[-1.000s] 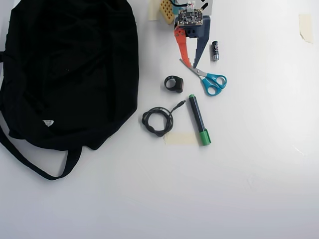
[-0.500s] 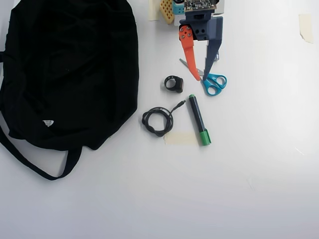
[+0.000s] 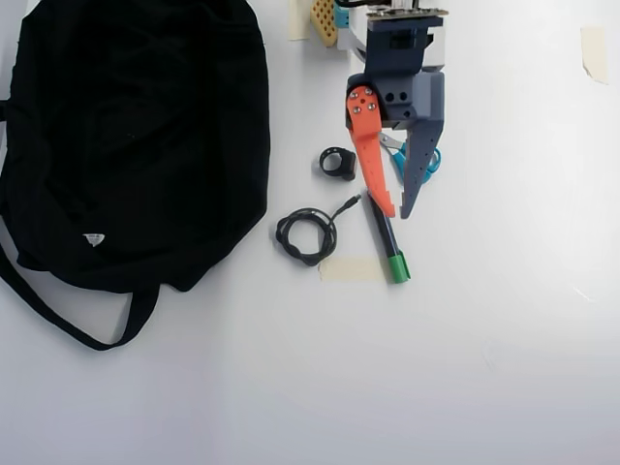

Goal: Put the cable into the black bag

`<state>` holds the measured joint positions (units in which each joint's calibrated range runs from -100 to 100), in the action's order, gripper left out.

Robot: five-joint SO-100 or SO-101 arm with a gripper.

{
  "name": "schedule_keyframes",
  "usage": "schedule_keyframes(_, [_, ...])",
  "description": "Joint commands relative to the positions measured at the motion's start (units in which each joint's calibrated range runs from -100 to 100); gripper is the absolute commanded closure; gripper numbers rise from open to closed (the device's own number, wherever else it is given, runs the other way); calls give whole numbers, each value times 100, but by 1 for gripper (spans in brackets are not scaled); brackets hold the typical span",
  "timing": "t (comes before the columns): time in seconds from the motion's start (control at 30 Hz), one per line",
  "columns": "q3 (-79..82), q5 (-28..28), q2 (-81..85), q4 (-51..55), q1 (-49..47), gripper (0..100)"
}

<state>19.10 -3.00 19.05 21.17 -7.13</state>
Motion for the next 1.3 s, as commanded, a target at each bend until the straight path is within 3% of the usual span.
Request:
schedule_keyframes(0.0, [-284,54,-237,-730,62,97])
schedule_keyframes(0.23, [-284,33,-760,-1609,144,97])
schedule_keyframes(1.27, [-248,75,-636,-1548,197,98])
